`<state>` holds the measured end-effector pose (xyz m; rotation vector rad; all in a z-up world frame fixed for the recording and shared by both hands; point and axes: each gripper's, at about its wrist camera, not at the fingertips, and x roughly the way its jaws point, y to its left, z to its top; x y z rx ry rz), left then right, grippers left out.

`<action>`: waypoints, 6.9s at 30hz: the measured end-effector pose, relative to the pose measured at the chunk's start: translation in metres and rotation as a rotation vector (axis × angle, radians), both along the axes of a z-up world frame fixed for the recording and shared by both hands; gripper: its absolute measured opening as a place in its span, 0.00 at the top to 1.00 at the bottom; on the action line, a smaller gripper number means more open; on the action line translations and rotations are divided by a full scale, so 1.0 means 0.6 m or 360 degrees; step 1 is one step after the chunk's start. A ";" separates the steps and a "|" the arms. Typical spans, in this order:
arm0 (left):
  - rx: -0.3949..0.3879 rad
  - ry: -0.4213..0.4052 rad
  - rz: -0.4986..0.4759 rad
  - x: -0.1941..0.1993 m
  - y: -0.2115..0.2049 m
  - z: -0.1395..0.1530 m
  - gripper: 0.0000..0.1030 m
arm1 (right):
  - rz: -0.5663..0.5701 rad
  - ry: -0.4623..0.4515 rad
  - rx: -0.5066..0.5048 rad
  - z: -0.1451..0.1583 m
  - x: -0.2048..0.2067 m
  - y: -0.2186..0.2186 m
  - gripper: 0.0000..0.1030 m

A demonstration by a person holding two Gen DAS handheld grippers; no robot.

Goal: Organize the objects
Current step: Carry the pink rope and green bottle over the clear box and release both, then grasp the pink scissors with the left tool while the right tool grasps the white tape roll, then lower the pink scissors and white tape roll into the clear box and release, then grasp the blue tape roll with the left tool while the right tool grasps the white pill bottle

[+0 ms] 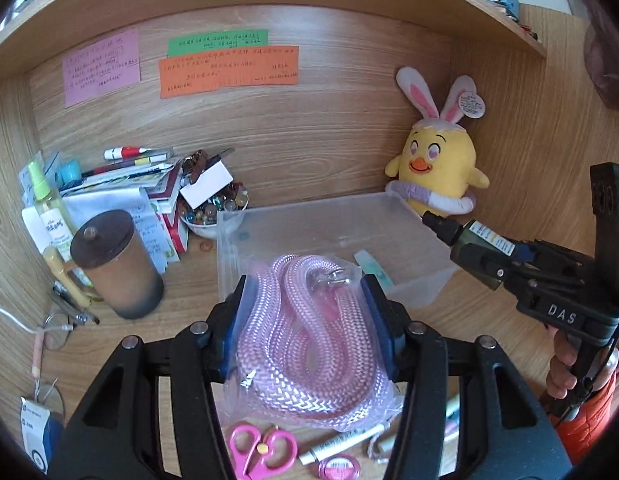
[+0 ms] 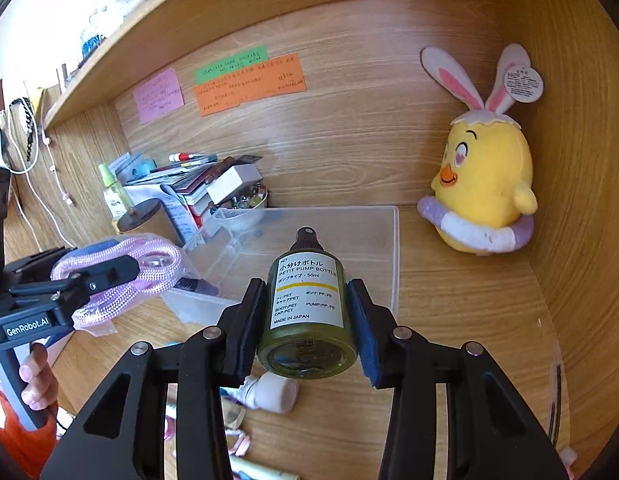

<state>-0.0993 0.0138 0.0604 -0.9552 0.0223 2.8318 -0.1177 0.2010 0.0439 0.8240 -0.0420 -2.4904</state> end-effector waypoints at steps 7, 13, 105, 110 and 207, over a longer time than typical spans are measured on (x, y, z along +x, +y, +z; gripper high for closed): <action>-0.0009 -0.0129 0.0035 -0.082 0.001 -0.025 0.49 | 0.0035 -0.0090 0.0038 -0.015 -0.066 -0.024 0.63; -0.0024 -0.0240 0.0052 -0.128 0.007 -0.058 0.49 | 0.0075 -0.0206 0.0078 -0.047 -0.113 -0.048 0.63; -0.0083 -0.0539 0.0197 0.116 -0.116 -0.202 0.79 | 0.0123 -0.0376 0.0173 -0.146 0.000 -0.059 0.76; -0.0095 -0.0508 0.0218 0.107 -0.114 -0.202 0.81 | 0.0110 -0.0353 0.0168 -0.144 0.002 -0.050 0.77; -0.0049 -0.0274 0.0001 0.017 -0.066 -0.093 0.13 | 0.0234 -0.0224 0.0292 -0.100 0.017 -0.109 0.32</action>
